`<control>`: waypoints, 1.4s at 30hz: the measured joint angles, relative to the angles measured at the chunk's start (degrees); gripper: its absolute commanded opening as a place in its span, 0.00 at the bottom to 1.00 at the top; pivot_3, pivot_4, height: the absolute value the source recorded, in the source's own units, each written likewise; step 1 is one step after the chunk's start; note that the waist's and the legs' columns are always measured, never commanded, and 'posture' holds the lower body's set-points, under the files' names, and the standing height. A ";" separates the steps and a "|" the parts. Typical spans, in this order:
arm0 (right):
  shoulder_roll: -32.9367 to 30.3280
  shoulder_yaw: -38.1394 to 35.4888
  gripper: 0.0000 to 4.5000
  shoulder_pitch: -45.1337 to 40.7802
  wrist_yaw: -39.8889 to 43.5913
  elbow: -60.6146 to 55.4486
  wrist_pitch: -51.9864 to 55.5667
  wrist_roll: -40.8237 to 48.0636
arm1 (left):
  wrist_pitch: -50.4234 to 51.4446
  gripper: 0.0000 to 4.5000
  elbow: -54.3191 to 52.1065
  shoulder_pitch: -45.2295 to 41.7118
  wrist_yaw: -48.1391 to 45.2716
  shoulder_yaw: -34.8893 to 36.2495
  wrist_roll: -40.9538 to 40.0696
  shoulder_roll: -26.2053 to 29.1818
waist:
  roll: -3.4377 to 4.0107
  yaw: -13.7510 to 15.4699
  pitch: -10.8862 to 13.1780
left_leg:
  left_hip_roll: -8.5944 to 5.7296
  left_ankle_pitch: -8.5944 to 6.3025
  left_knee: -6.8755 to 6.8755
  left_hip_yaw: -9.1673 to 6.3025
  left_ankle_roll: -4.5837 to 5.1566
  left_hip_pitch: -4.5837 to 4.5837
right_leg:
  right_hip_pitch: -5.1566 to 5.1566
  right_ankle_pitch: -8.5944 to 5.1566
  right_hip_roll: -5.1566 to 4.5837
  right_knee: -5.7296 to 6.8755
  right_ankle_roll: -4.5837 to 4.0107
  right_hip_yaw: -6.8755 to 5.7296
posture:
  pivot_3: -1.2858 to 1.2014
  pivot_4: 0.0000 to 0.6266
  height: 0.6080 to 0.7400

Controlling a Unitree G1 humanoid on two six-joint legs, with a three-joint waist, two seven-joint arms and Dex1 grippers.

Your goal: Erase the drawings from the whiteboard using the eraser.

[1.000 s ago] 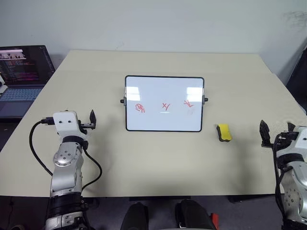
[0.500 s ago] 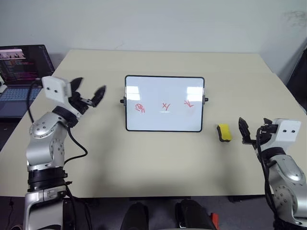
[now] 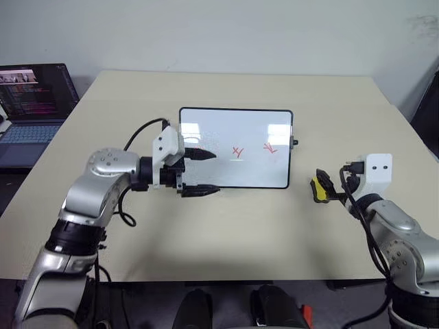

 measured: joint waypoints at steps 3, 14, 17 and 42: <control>1.68 1.34 0.99 -1.04 -1.23 0.72 0.84 -1.20 | -0.03 1.00 0.60 -0.42 -1.72 -1.09 0.28 -1.15 | 0.00 -0.16 0.00 | 0.02 0.00 -0.01 -0.01 0.00 -0.11 | -0.10 0.05 0.00 -0.03 -0.12 0.01 | 0.52 0.24 1.00; 5.68 4.46 0.99 -0.41 -2.85 4.24 0.64 -5.83 | 0.58 1.00 0.50 -1.91 -5.61 -2.70 0.56 -3.04 | 0.01 -0.07 0.01 | 0.02 0.00 0.02 -0.03 0.01 -0.21 | -0.21 0.03 0.00 0.02 -0.13 -0.01 | 0.52 0.24 1.00; 5.64 5.05 0.99 -0.43 -2.19 5.92 0.00 -7.53 | 0.52 1.00 0.59 -2.75 -5.78 -2.71 0.87 -3.36 | 0.01 -0.10 0.01 | 0.02 0.00 0.01 -0.01 0.01 -0.20 | -0.21 0.03 0.02 0.01 -0.13 -0.01 | 0.52 0.24 1.00; 6.15 4.47 0.28 -1.10 0.49 13.53 -4.28 -11.08 | -0.98 1.00 2.98 -2.92 -6.72 -2.71 3.03 -4.30 | 0.01 -0.13 0.01 | 0.03 0.00 0.01 -0.02 0.01 -0.20 | -0.21 0.03 0.02 0.03 -0.13 -0.01 | 0.52 0.24 1.00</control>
